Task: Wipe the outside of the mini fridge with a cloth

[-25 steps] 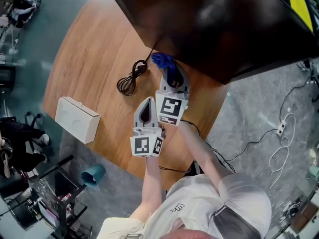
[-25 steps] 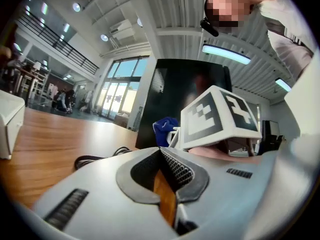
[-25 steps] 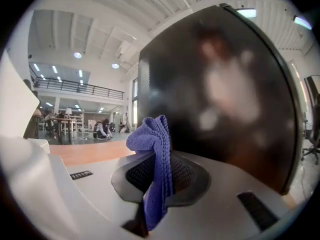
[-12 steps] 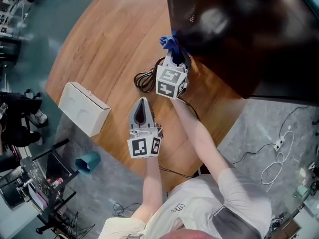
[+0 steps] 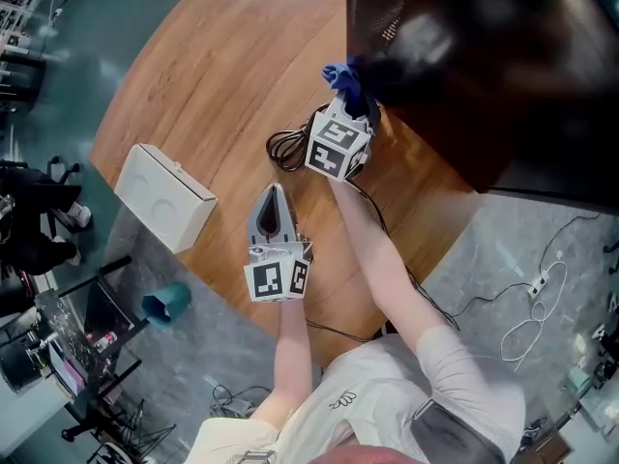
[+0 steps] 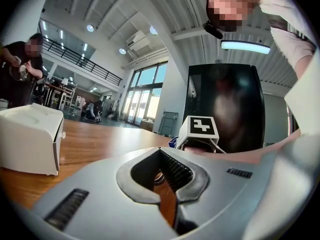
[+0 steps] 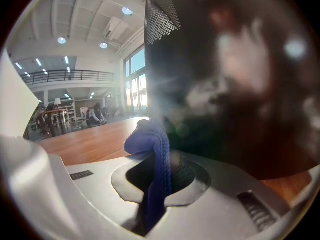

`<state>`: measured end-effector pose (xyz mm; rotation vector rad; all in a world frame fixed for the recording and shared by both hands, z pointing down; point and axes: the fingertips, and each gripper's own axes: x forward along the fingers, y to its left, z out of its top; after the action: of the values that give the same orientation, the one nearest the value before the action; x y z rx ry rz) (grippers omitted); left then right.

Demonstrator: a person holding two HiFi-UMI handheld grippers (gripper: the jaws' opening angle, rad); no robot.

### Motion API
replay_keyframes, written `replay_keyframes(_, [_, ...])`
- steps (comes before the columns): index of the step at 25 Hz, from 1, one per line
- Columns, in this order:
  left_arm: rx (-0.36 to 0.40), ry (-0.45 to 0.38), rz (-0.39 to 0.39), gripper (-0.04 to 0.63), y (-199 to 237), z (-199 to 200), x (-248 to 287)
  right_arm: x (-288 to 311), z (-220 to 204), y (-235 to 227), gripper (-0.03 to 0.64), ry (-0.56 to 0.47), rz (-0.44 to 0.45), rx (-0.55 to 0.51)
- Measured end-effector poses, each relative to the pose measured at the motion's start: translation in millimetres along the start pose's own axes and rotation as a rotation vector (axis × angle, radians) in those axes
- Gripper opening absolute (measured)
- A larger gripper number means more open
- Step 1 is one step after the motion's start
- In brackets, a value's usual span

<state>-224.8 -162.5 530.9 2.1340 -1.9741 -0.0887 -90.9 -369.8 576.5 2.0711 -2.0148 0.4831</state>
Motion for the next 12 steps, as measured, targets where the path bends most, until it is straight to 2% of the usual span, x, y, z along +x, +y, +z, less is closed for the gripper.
replay_keyframes(5, [0.01, -0.01, -0.009, 0.005, -3.0, 4.9, -2.7, -13.3, -4.4, -21.7, 0.061, 0.004, -0.044, 0.018])
replay_keyframes(12, [0.028, -0.033, -0.038, 0.005, -22.0, 13.6, -5.7, -50.7, -21.4, -79.2, 0.061, 0.038, -0.124, 0.089])
